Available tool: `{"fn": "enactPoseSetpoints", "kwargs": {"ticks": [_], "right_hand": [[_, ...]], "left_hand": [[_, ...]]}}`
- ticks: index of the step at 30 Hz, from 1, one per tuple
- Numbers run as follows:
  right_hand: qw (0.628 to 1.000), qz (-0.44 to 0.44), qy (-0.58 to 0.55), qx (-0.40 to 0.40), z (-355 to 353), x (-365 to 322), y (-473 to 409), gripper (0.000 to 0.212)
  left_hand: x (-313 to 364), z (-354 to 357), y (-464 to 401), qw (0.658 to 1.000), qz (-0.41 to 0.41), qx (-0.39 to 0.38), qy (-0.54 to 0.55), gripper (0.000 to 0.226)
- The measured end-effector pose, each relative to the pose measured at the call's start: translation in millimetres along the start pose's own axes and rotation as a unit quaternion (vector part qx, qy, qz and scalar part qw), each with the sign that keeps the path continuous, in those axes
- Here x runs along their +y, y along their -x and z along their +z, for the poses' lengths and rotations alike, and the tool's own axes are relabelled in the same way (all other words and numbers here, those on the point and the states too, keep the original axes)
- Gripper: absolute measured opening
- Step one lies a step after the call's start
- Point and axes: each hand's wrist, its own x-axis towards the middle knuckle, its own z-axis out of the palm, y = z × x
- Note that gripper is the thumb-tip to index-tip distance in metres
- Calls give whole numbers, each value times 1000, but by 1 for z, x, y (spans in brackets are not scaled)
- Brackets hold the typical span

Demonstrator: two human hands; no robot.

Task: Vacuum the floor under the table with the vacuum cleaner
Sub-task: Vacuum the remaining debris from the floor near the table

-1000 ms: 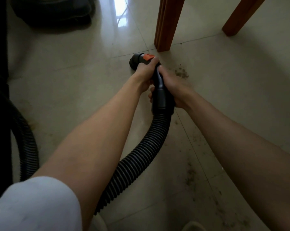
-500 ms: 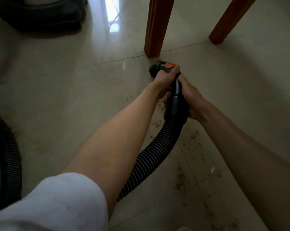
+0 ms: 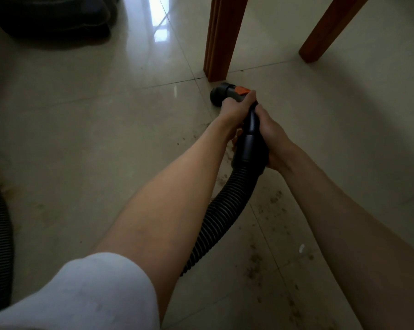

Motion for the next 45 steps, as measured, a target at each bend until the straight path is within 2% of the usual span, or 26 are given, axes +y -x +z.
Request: {"fn": "enactPoseSetpoints", "kwargs": {"ticks": [5, 16, 23, 28, 31, 34, 40, 45], "right_hand": [[1000, 2, 7, 9, -17, -9, 5, 49], [999, 12, -2, 50, -52, -8, 12, 58], [997, -3, -26, 69, -67, -13, 17, 56], [997, 11, -44, 62, -73, -6, 21, 48], [996, 20, -63, 63, -79, -1, 23, 46], [994, 25, -89, 56, -84, 2, 28, 46], [987, 44, -151, 37, -94, 8, 37, 45], [983, 59, -176, 8, -93, 8, 38, 44]], "left_hand": [[6, 12, 2, 998, -14, -46, 30, 28], [5, 53, 11, 997, -14, -71, 23, 40], [14, 70, 16, 995, -12, -91, 28, 25], [3, 77, 12, 995, -20, -94, 23, 24], [-5, 84, 11, 996, -28, -85, 4, 42], [-11, 90, 15, 996, -31, -88, -7, 48], [-11, 96, 27, 993, -31, -110, -14, 40], [-9, 92, 31, 995, -37, -95, -19, 38]]}}
